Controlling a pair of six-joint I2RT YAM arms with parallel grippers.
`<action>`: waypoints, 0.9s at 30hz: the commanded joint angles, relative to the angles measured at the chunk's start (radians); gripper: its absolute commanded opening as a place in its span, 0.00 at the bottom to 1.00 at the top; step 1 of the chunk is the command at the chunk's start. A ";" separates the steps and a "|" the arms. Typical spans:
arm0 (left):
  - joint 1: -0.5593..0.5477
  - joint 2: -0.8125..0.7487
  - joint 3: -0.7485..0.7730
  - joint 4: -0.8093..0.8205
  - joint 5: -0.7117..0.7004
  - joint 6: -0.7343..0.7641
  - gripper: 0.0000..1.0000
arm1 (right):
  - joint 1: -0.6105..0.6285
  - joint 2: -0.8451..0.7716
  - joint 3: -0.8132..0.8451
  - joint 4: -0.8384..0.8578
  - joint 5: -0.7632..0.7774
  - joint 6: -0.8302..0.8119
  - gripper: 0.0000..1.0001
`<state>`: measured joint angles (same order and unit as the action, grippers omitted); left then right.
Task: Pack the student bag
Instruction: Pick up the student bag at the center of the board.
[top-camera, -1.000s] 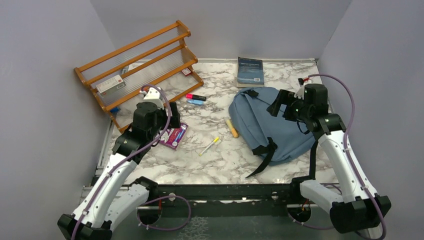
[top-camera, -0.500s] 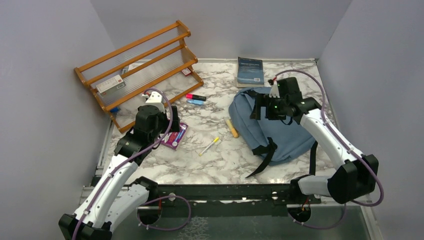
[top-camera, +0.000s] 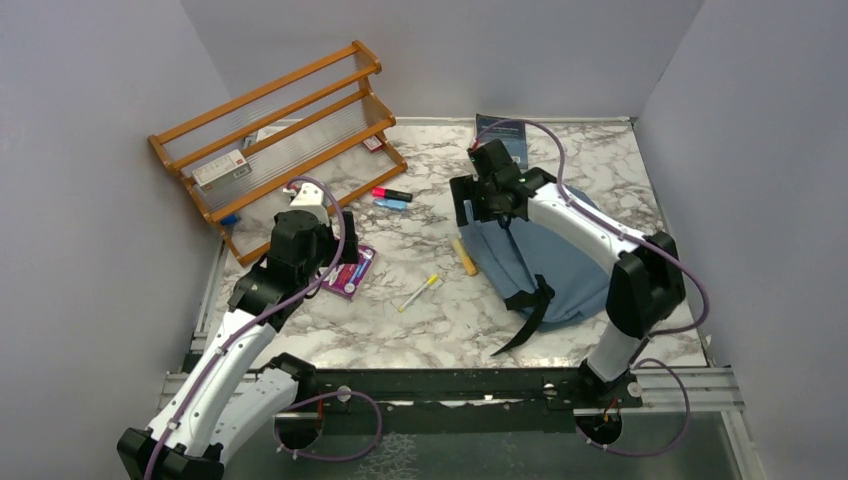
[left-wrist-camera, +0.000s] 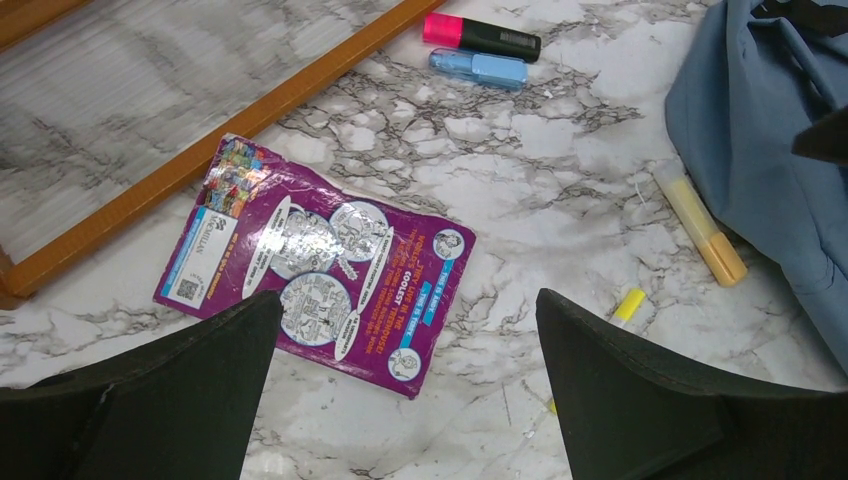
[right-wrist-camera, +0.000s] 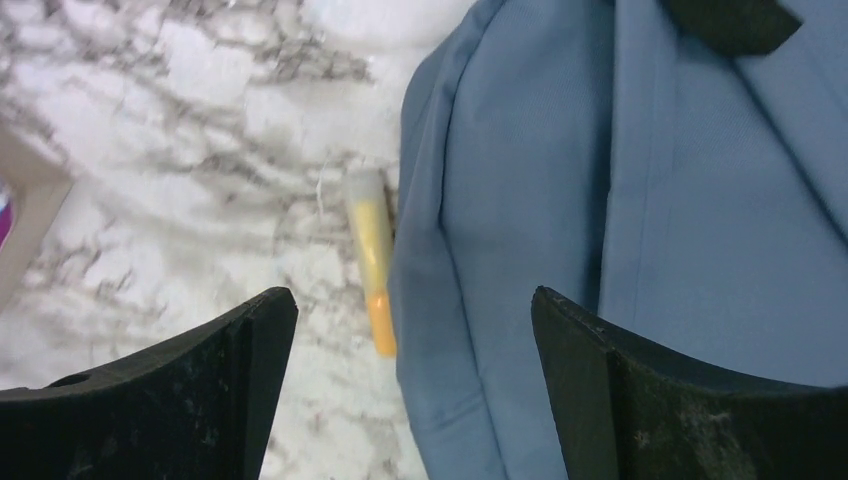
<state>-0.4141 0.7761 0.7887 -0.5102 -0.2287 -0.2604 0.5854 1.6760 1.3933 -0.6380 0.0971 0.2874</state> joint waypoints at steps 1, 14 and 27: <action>-0.003 -0.020 -0.009 0.024 -0.018 0.011 0.99 | 0.022 0.129 0.114 0.008 0.208 0.016 0.92; -0.003 -0.033 -0.011 0.027 -0.012 0.011 0.99 | 0.033 0.428 0.312 -0.037 0.378 -0.004 0.86; -0.003 -0.044 -0.015 0.027 -0.042 0.005 0.99 | 0.035 0.394 0.279 -0.027 0.388 -0.034 0.39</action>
<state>-0.4141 0.7547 0.7887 -0.5098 -0.2310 -0.2604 0.6106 2.1677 1.7123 -0.6743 0.4854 0.2531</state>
